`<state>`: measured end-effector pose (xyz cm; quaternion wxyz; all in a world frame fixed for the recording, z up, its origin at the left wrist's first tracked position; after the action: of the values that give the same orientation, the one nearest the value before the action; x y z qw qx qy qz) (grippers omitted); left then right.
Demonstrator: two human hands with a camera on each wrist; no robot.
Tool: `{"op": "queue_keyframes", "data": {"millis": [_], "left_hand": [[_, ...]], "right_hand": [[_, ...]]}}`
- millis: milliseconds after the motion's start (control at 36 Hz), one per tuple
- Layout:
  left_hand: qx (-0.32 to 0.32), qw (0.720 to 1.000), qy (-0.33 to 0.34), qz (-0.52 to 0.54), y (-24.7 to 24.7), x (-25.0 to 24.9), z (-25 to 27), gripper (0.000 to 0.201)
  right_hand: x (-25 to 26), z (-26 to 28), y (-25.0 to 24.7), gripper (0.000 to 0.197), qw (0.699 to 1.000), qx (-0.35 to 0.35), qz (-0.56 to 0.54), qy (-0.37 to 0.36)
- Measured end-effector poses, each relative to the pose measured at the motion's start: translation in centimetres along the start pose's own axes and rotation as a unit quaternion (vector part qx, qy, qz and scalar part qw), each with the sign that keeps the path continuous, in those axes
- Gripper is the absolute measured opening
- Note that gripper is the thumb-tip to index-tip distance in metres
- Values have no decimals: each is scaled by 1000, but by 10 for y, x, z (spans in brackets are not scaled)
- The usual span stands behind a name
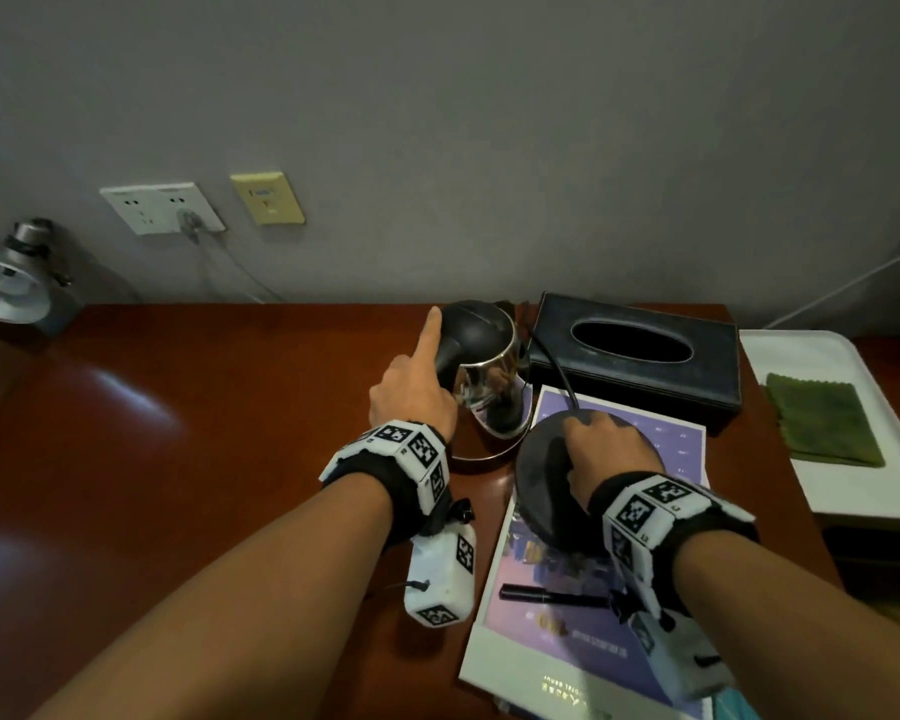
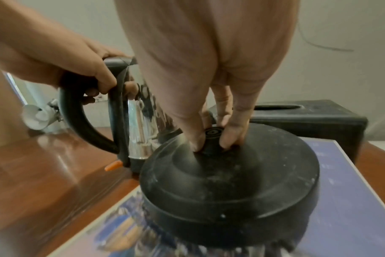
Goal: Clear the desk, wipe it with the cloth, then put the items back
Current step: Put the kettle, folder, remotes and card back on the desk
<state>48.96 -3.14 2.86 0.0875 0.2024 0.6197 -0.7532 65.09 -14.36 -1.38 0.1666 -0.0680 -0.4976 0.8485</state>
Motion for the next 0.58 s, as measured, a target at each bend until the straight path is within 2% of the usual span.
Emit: {"op": "queue_keyframes", "data": {"millis": [167, 306, 472, 583], "left_hand": [[-38, 999, -11, 12, -51, 31, 3, 86], [-100, 994, -24, 19, -121, 77, 3, 83], [-139, 990, -33, 0, -195, 160, 8, 84], [-140, 989, -49, -6, -231, 229, 3, 85]], "right_hand": [[37, 3, -53, 43, 998, -57, 7, -27], [101, 5, -79, 43, 996, -75, -1, -57], [201, 3, -88, 38, 995, -69, -21, -72], [267, -1, -91, 39, 995, -74, -34, -65]]}}
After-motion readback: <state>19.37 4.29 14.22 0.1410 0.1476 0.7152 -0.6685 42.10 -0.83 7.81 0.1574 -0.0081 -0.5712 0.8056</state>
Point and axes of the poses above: each hand's wrist, its own z-axis away from the middle knuckle, its own y-axis out of the palm, x = y × z, the point moved 10 cm from there along -z, towards the middle knuckle, and after that the axes turned 5 degrees about x, right-handed, at the moved point
